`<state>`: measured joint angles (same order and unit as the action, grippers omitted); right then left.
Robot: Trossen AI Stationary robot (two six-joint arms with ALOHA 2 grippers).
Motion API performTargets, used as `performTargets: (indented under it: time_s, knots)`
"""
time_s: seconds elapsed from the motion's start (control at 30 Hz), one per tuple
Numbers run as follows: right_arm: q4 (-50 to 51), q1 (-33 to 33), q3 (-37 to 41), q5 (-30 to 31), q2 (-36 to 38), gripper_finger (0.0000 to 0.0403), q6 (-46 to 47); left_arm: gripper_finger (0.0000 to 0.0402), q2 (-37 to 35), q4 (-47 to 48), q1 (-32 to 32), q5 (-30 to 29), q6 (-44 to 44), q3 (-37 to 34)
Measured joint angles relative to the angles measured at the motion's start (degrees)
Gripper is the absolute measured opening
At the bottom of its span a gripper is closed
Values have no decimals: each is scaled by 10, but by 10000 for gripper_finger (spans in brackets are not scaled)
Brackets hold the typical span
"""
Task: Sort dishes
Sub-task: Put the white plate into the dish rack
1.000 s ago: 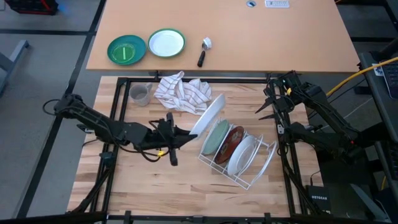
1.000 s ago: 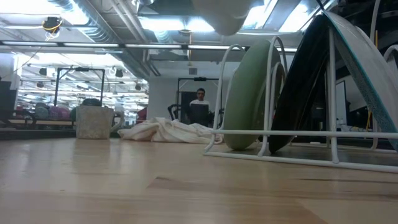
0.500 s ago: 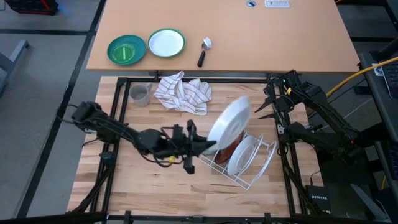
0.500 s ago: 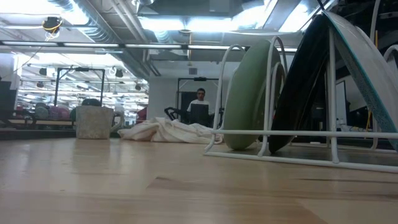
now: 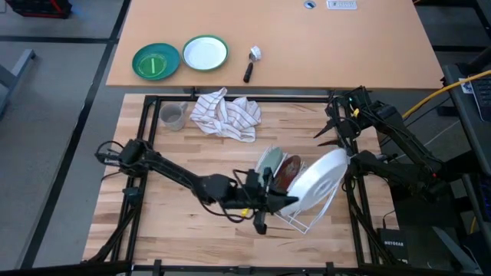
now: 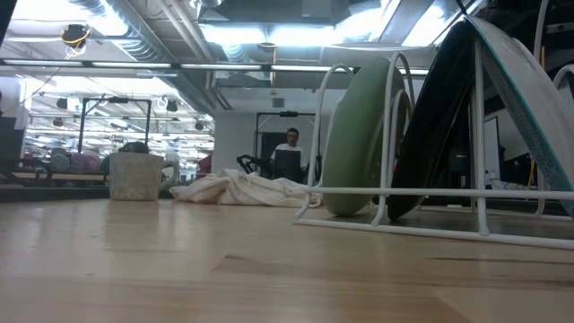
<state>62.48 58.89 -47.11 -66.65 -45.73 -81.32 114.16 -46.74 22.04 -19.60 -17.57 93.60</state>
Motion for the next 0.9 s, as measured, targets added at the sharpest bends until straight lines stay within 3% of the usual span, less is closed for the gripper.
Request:
performTargets:
  time_s: [0.3, 0.7, 0.9]
  knots:
    - [-3, 0, 0, 21, 0, 145, 0, 0, 47, -5, 0, -29, -68, 17]
    - [0, 0, 0, 22, -2, 145, 0, 0, 56, 128, -15, -77, -121, 17]
    - [-1, 0, 0, 22, -2, 145, 0, 0, 86, 138, -38, -92, -152, 17]
